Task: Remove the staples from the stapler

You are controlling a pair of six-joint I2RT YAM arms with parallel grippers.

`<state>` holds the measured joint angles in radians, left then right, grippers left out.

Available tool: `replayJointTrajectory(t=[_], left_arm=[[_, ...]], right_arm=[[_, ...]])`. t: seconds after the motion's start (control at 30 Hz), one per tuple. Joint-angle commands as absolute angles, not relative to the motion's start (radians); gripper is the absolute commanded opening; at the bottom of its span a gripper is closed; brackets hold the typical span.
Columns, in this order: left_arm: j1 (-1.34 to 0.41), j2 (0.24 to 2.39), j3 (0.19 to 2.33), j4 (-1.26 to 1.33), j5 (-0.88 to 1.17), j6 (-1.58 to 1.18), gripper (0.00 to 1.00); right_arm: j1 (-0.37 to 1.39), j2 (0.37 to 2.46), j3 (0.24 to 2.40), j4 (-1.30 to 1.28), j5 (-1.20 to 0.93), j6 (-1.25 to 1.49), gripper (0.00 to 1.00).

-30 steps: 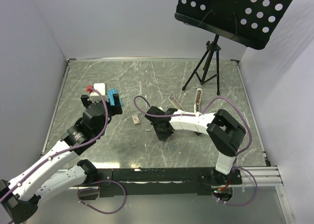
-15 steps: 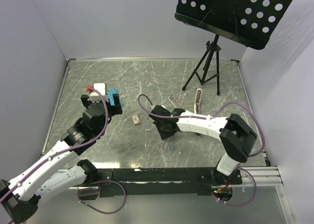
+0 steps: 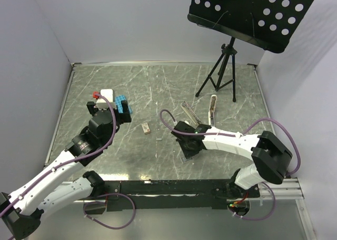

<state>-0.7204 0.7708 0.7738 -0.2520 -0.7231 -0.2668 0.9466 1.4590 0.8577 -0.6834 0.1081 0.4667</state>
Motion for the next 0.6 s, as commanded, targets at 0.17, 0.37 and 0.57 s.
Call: replayJointTrajectory(t=[0.17,0.37,0.57], left_arm=[[-0.724,0.775,0.802,-0.227,-0.726,-0.262,0.99],[-0.723,0.781,0.805,-0.229,-0.723,-0.264,1.00],[-0.724,0.782,0.805,-0.230,-0.724,-0.265,0.99]], right_arm=[[0.954,1.422,0.847,-0.675,0.107,0.479,0.23],[0.953,1.408,0.822,-0.664,0.101,0.480,0.23],[0.953,1.419,0.818,-0.649,0.100,0.480,0.23]])
